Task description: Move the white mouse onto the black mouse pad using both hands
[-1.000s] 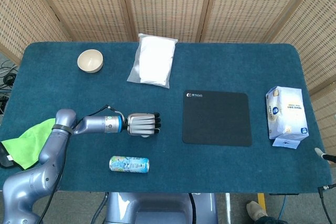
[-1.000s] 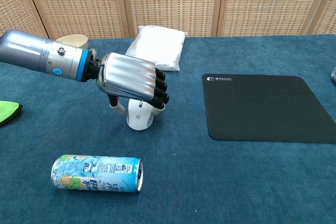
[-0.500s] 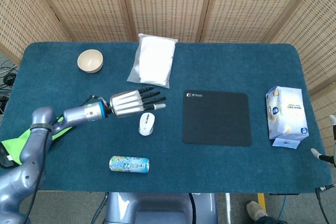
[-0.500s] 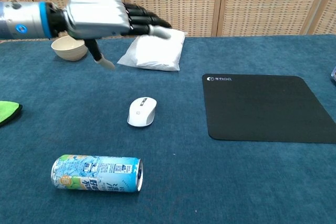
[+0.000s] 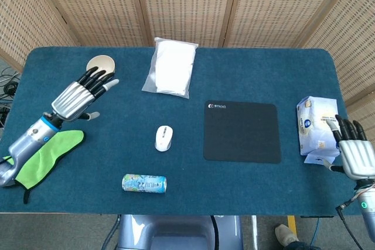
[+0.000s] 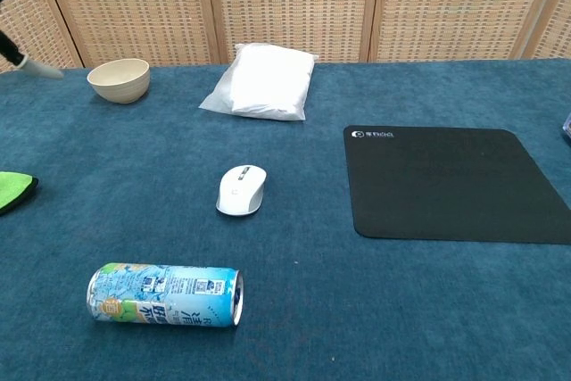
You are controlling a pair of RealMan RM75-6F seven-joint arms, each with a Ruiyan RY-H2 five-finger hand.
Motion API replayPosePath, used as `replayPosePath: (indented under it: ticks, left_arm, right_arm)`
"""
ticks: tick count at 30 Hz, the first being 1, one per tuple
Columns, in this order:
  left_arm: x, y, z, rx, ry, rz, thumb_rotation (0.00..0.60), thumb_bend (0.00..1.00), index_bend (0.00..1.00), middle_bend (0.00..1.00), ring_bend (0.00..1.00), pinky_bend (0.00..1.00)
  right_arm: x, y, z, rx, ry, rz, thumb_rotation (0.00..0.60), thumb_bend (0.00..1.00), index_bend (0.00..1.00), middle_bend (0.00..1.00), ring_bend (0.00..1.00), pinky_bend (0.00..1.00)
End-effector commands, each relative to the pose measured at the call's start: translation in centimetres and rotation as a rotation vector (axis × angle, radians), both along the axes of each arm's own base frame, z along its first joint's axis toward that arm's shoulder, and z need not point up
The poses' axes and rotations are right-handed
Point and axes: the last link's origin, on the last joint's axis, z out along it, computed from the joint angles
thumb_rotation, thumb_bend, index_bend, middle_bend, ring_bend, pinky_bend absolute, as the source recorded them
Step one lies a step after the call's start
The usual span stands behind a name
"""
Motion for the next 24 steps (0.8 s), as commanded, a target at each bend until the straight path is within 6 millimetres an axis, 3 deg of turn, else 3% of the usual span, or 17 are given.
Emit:
replayPosePath:
  ticks: [1, 5, 10, 17, 19, 24]
  left_arm:
    - [-3.9, -7.4, 5.1, 0.16, -0.153, 0.42, 0.6, 0.0, 0.0, 0.0, 0.0, 0.0]
    - [-4.2, -10.1, 5.8, 0.186, -0.216, 0.61, 0.6, 0.0, 0.0, 0.0, 0.0, 0.0]
    - [-4.3, -11.9, 6.2, 0.188, -0.224, 0.726, 0.6, 0.0, 0.0, 0.0, 0.0, 0.0]
    - [-4.1, -13.1, 5.8, 0.167, -0.142, 0.764, 0.6, 0.0, 0.0, 0.0, 0.0, 0.0]
    - [-3.8, -13.4, 5.3, 0.161, -0.11, 0.758, 0.6, 0.0, 0.0, 0.0, 0.0, 0.0]
    - [-3.3, -13.7, 4.9, 0.166, -0.065, 0.734, 0.6, 0.0, 0.0, 0.0, 0.0, 0.0]
  right_arm:
    - [2.6, -1.7, -0.9, 0.109, 0.037, 0.102, 0.6, 0.04, 0.0, 0.0, 0.0, 0.0]
    - [5.1, -3.3, -2.2, 0.209, 0.057, 0.185, 0.6, 0.04, 0.0, 0.0, 0.0, 0.0]
    - [8.2, -5.4, -4.3, 0.311, 0.087, 0.295, 0.6, 0.04, 0.0, 0.0, 0.0, 0.0]
    - [12.3, -7.5, -7.8, 0.424, 0.148, 0.467, 0.6, 0.05, 0.0, 0.0, 0.0, 0.0]
    - [14.3, -8.4, -9.9, 0.478, 0.176, 0.552, 0.6, 0.05, 0.0, 0.0, 0.0, 0.0]
    - [16.4, -9.6, -12.6, 0.548, 0.228, 0.645, 0.6, 0.05, 0.04, 0.0, 0.0, 0.0]
